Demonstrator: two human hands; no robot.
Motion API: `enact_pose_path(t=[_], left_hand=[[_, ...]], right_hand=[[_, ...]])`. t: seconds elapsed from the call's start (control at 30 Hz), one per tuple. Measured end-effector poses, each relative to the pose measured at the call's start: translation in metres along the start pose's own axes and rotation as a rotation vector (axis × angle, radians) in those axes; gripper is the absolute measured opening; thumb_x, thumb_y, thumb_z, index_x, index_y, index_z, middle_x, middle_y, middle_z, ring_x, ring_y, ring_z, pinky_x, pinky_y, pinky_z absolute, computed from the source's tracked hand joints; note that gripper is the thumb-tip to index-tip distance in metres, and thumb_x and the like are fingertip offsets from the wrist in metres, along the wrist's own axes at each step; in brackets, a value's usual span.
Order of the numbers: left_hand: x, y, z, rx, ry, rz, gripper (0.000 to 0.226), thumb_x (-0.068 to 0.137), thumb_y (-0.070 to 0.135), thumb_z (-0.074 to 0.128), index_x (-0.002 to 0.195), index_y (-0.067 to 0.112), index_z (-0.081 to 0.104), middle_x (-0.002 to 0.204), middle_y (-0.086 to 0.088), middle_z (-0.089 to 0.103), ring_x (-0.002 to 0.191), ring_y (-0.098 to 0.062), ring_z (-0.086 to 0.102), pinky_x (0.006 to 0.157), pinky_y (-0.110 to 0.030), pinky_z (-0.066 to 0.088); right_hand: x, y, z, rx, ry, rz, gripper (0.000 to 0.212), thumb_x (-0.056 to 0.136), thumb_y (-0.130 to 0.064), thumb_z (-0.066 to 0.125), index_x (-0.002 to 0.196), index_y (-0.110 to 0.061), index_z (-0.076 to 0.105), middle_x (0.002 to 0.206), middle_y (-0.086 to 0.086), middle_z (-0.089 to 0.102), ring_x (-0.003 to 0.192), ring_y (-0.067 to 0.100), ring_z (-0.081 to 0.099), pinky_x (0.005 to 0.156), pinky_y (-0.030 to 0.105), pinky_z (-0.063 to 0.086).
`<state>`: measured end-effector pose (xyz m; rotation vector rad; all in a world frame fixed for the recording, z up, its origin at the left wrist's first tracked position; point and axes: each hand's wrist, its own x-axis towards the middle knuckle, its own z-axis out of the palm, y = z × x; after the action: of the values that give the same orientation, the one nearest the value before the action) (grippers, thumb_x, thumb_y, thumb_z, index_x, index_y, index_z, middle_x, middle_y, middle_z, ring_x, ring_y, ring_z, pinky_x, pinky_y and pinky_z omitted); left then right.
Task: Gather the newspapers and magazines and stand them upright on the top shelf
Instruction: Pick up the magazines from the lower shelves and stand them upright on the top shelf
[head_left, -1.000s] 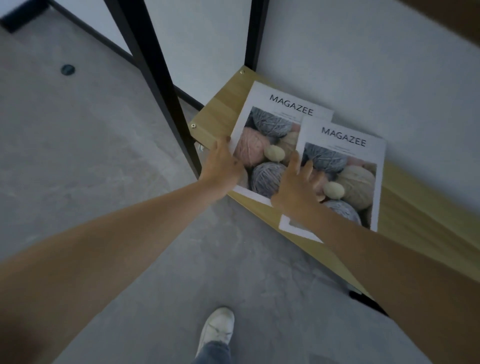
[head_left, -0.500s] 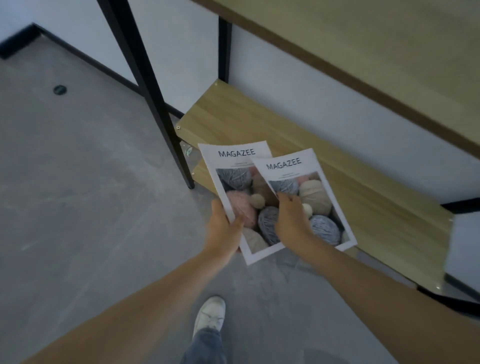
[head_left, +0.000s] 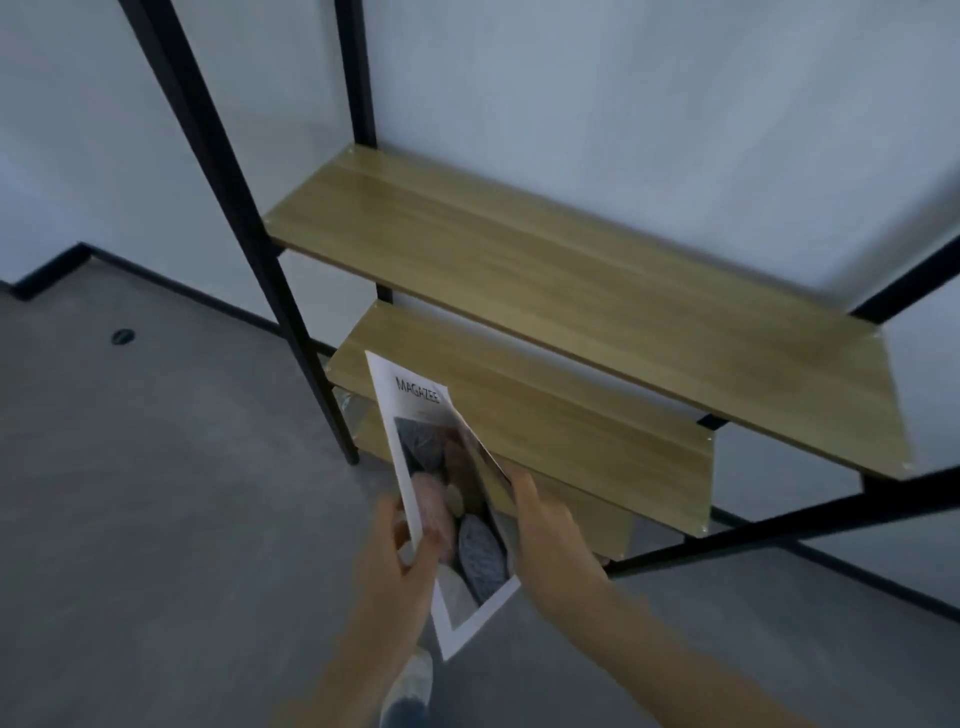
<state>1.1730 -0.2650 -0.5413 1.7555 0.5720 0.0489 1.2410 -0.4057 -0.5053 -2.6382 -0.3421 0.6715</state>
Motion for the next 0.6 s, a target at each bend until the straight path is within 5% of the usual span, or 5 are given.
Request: enact_pose_path(t=[0.2, 0.37, 0.6], left_hand=[[-0.066, 0.059, -0.034, 0.036, 0.041, 0.128, 0.03, 0.092, 0.011, 0.06, 0.091, 0.04, 0.05, 0.078, -0.002, 0.063, 0.068, -0.017, 0.062, 0.058, -0.036, 0.05], [-0.112, 0.123, -0.058, 0.093, 0.069, 0.293, 0.026, 0.093, 0.013, 0.058, 0.092, 0.037, 0.048, 0.08, 0.001, 0.063, 0.068, -0.007, 0.062, 0.056, -0.018, 0.048], [-0.158, 0.2, -0.083, 0.133, 0.108, 0.551, 0.029, 0.093, 0.016, 0.059, 0.104, 0.041, 0.05, 0.079, 0.005, 0.063, 0.068, -0.02, 0.062, 0.053, -0.034, 0.052]], right_hand=[[-0.088, -0.026, -0.067, 0.248, 0.105, -0.014, 0.05, 0.087, 0.008, 0.046, 0.13, -0.016, 0.036, 0.093, 0.004, 0.055, 0.082, 0.025, 0.058, 0.067, 0.037, 0.049], [-0.15, -0.047, -0.123, 0.349, 0.211, -0.044, 0.052, 0.092, 0.003, 0.045, 0.139, -0.018, 0.037, 0.111, 0.01, 0.062, 0.083, 0.019, 0.057, 0.071, 0.03, 0.053], [-0.229, -0.063, -0.189, 0.443, 0.433, -0.14, 0.052, 0.093, 0.007, 0.038, 0.135, -0.024, 0.041, 0.101, 0.0, 0.059, 0.074, 0.0, 0.054, 0.057, 0.008, 0.048]])
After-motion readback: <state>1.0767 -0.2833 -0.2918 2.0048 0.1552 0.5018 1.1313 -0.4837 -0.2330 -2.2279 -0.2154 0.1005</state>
